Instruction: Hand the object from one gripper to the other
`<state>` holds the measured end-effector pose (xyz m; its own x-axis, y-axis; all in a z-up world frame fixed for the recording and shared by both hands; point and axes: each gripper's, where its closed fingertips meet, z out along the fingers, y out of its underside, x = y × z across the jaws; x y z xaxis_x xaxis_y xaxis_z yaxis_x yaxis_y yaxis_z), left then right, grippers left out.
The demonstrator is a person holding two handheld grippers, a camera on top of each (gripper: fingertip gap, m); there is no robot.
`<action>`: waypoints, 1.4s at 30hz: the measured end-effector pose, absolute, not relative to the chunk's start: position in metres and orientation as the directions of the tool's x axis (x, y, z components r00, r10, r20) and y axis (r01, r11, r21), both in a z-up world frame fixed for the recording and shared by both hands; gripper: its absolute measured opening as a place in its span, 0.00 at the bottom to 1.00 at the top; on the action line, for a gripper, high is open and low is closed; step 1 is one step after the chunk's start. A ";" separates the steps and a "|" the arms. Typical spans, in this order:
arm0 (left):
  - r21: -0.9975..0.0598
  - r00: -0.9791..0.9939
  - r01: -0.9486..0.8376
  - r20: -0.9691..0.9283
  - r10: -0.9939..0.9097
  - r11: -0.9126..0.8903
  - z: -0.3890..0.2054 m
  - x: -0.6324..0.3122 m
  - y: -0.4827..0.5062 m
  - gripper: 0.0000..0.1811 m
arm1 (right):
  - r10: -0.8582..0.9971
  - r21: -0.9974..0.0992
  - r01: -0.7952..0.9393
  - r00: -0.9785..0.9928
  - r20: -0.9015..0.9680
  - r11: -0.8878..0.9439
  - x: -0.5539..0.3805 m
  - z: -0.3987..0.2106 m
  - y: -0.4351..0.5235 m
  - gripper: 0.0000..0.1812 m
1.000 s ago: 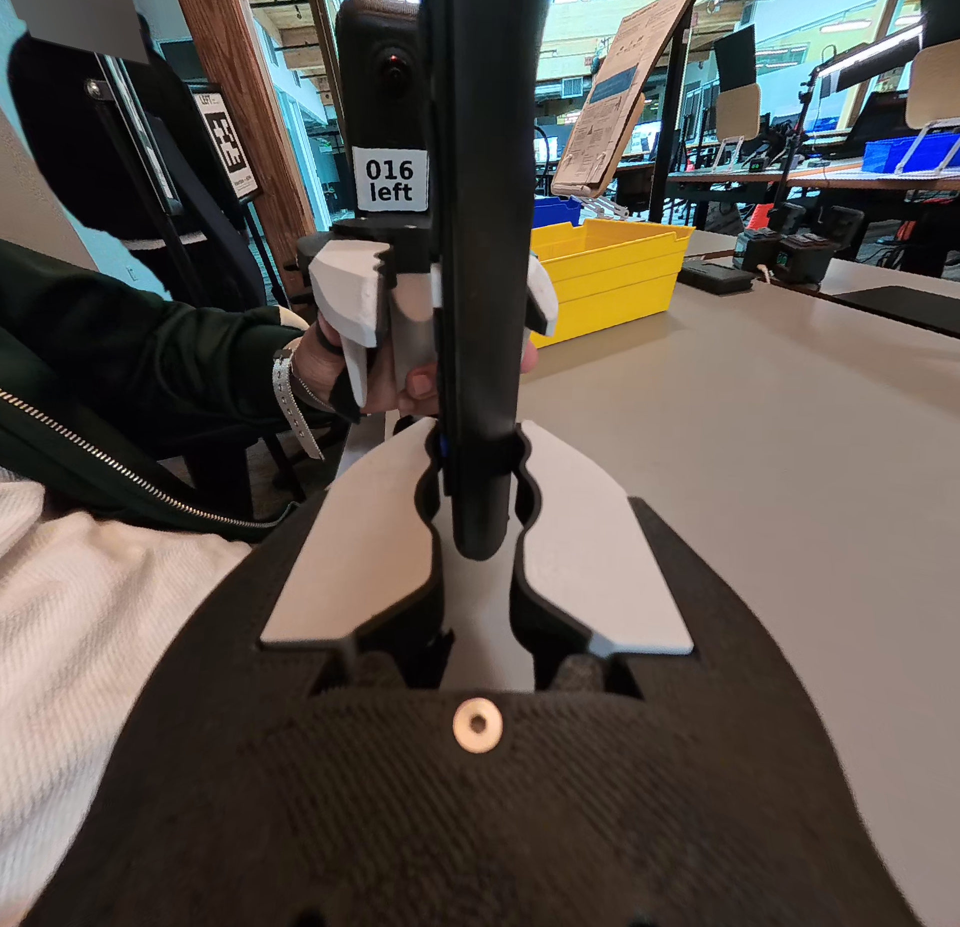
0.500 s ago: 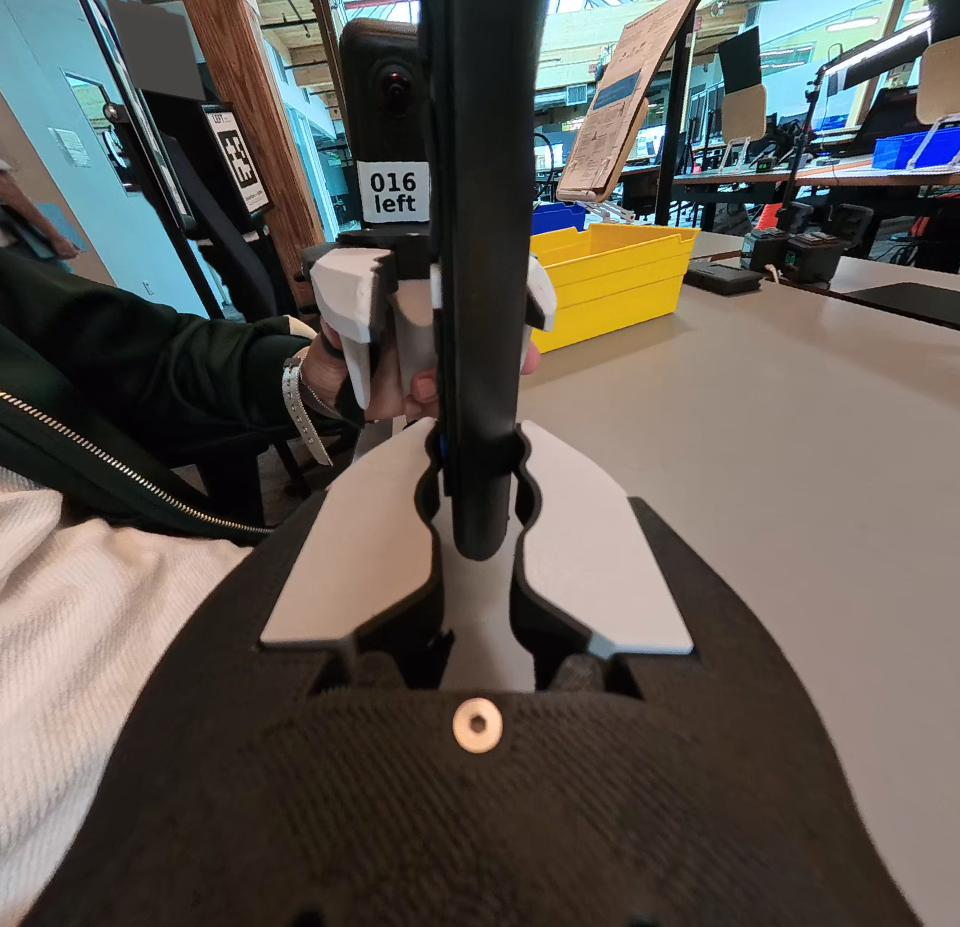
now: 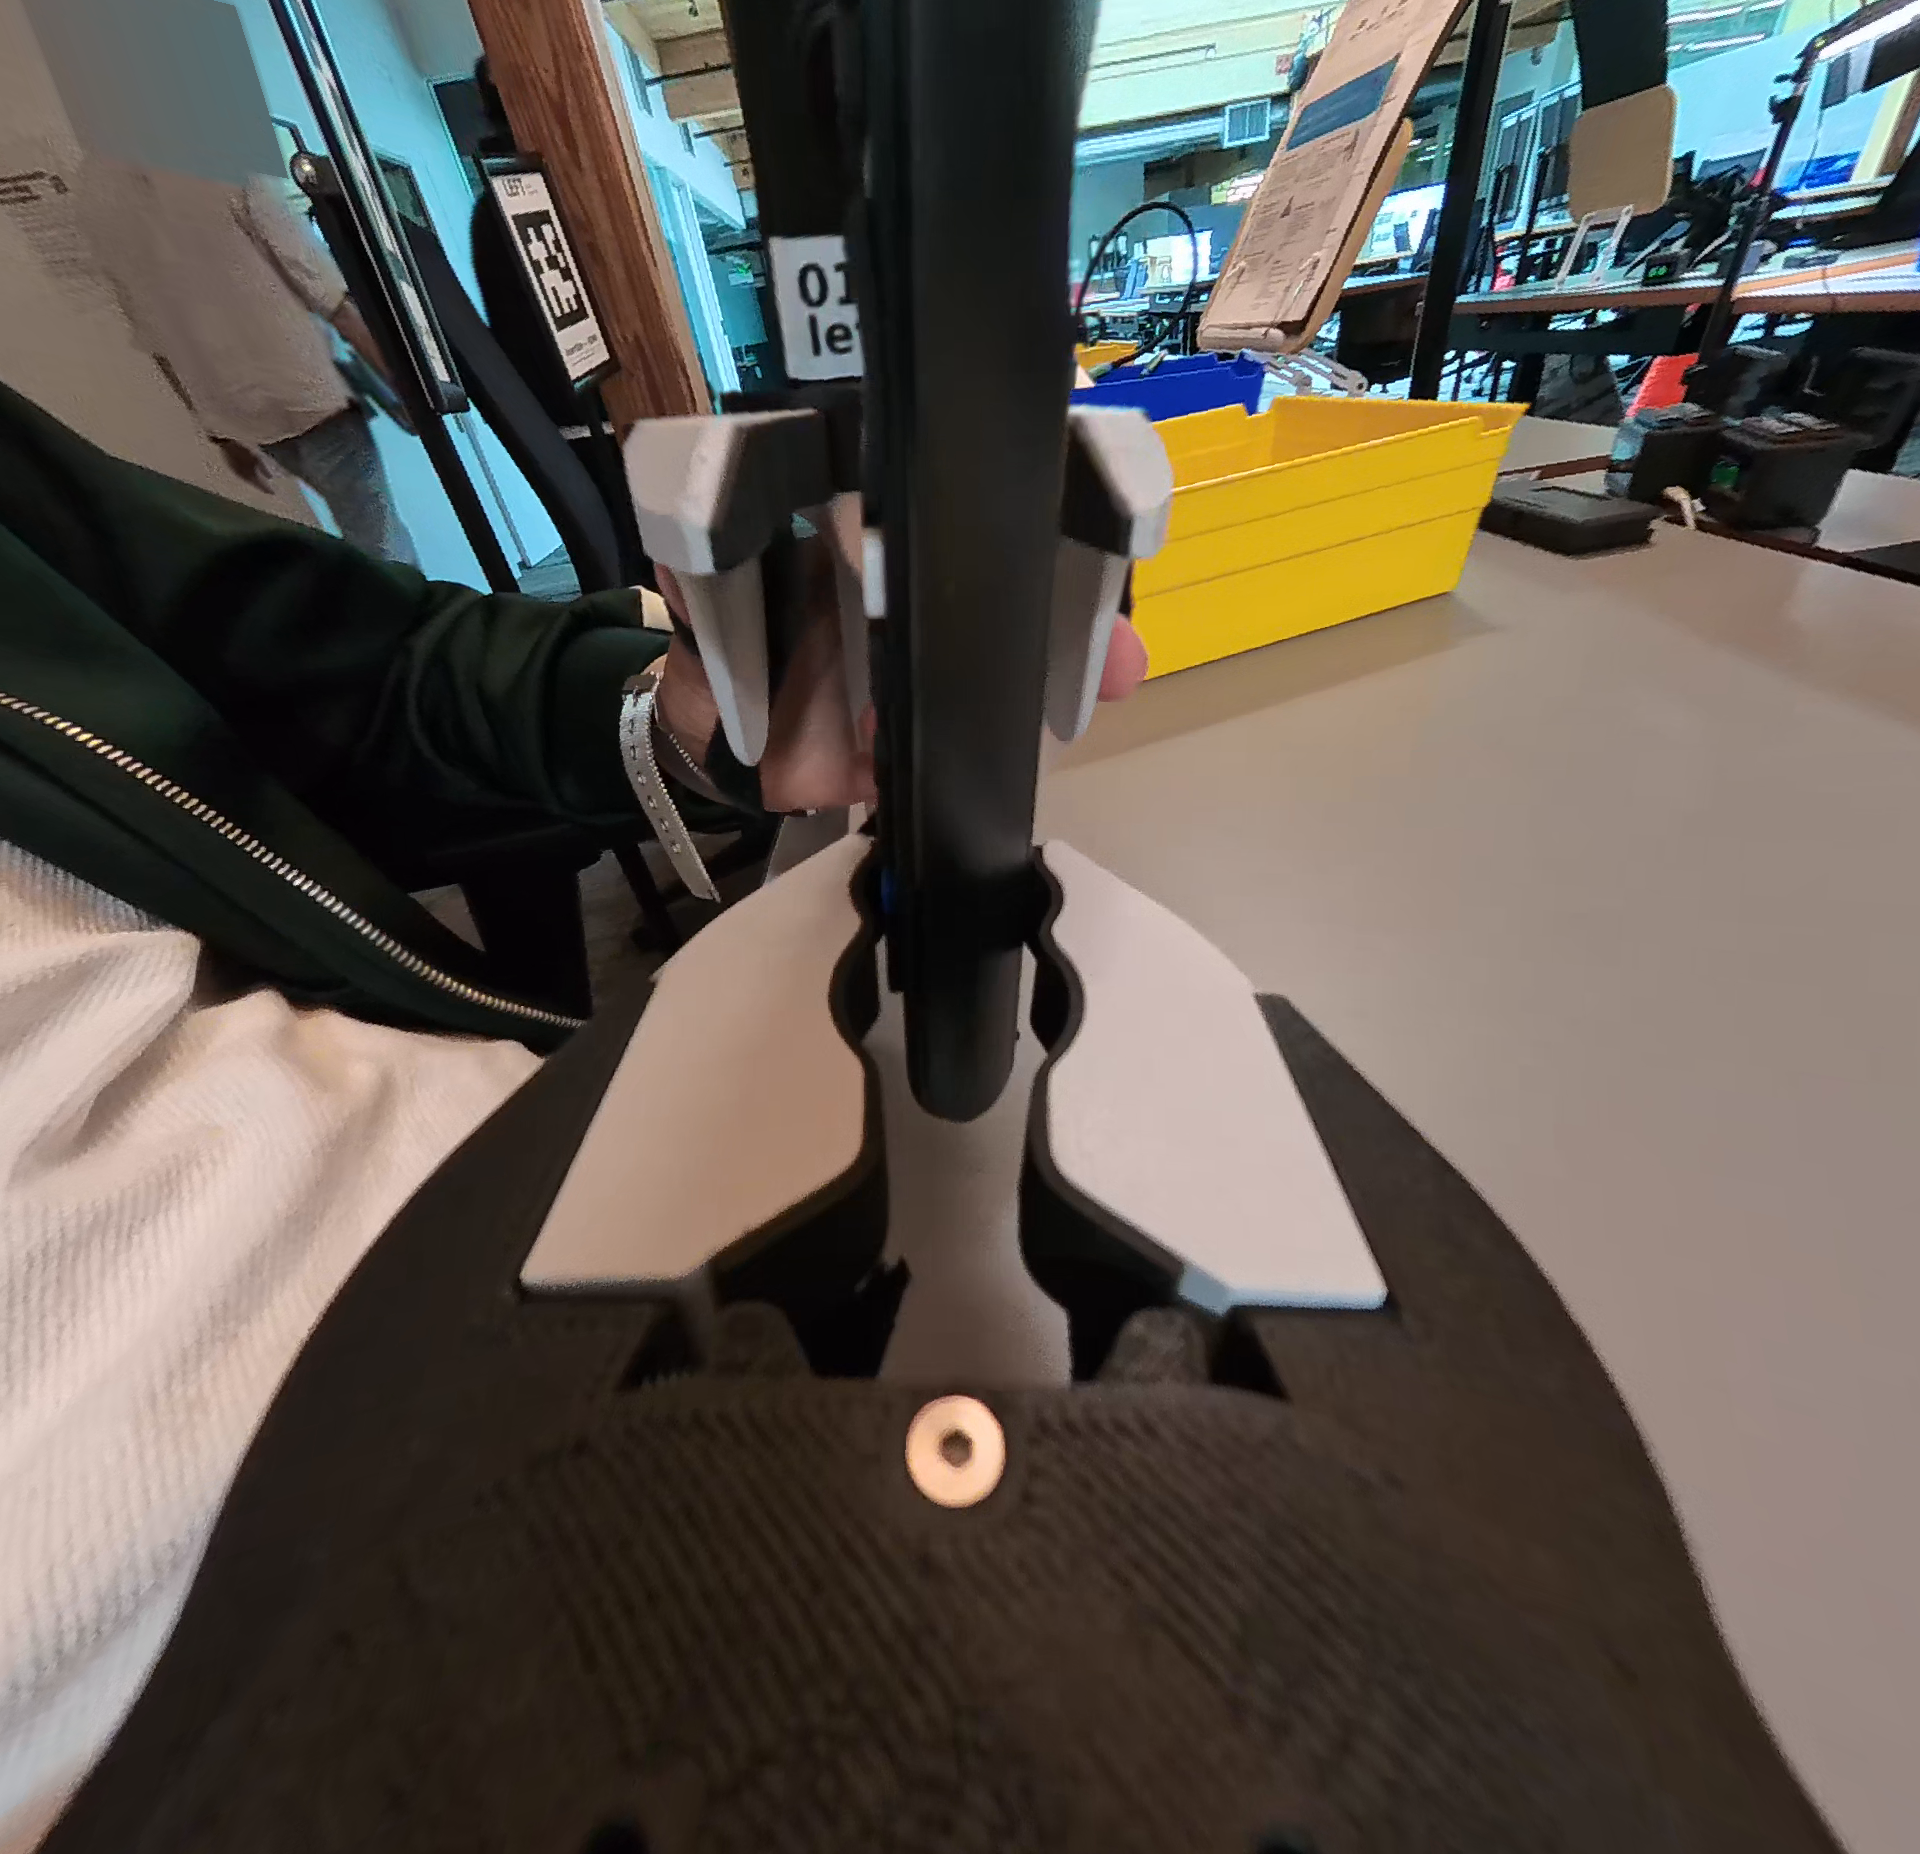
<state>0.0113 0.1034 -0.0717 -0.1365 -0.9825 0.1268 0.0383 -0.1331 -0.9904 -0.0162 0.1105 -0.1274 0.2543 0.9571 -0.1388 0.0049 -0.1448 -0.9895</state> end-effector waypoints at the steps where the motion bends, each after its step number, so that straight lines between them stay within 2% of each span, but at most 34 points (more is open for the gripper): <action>1: -0.990 -0.142 0.043 0.130 -0.981 -0.137 -0.071 0.011 0.102 0.26 | 0.959 -0.990 0.011 0.249 -0.136 -0.143 -0.018 -0.128 0.109 0.14; 7: -0.978 -0.181 0.090 0.170 -0.969 -0.189 -0.061 0.009 0.098 0.21 | 0.968 -0.991 0.060 0.229 -0.104 -0.121 -0.027 -0.134 0.101 0.14; 10: -0.975 -0.200 0.095 0.179 -0.963 -0.201 -0.059 0.006 0.097 0.15 | 0.968 -0.990 0.066 0.227 -0.104 -0.122 -0.029 -0.136 0.100 0.14; 16: -0.985 -0.146 0.069 0.147 -0.978 -0.159 -0.063 0.005 0.102 0.14 | 0.965 -0.985 0.045 0.215 -0.150 -0.164 -0.029 -0.137 0.101 0.14; 19: -0.988 -0.132 0.052 0.138 -0.982 -0.146 -0.066 0.006 0.103 0.14 | 0.955 -0.984 0.004 0.240 -0.172 -0.178 -0.026 -0.132 0.107 0.28; 22: -0.991 -0.119 0.041 0.123 -0.985 -0.129 -0.069 0.008 0.104 0.14 | 0.950 -0.986 -0.040 0.264 -0.166 -0.161 -0.020 -0.124 0.111 0.32; 28: -0.992 -0.112 0.047 0.108 -0.988 -0.113 -0.071 0.010 0.103 0.14 | 0.951 -0.987 -0.067 0.268 -0.156 -0.143 -0.018 -0.117 0.110 0.27; 34: -0.992 -0.121 0.057 0.106 -0.987 -0.113 -0.076 0.015 0.099 0.14 | 0.958 -0.995 -0.054 0.271 -0.096 -0.085 -0.019 -0.114 0.105 0.14; 39: -0.987 -0.142 0.090 0.117 -0.983 -0.131 -0.072 0.014 0.097 0.14 | 0.958 -0.997 -0.041 0.277 -0.078 -0.070 -0.018 -0.112 0.105 0.13; 40: -0.986 -0.144 0.099 0.121 -0.982 -0.136 -0.071 0.013 0.098 0.15 | 0.957 -0.997 -0.035 0.280 -0.073 -0.066 -0.017 -0.113 0.106 0.13; 42: -0.980 -0.132 0.126 0.138 -0.982 -0.155 -0.068 0.012 0.102 0.23 | 0.956 -0.998 -0.028 0.285 -0.064 -0.059 -0.016 -0.113 0.107 0.13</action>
<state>0.0121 0.1023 -0.0681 -0.1320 -0.9815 0.1385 0.1257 -0.1551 -0.9799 -0.0157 0.1065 -0.1125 0.2849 0.9564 -0.0642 -0.0284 -0.0585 -0.9979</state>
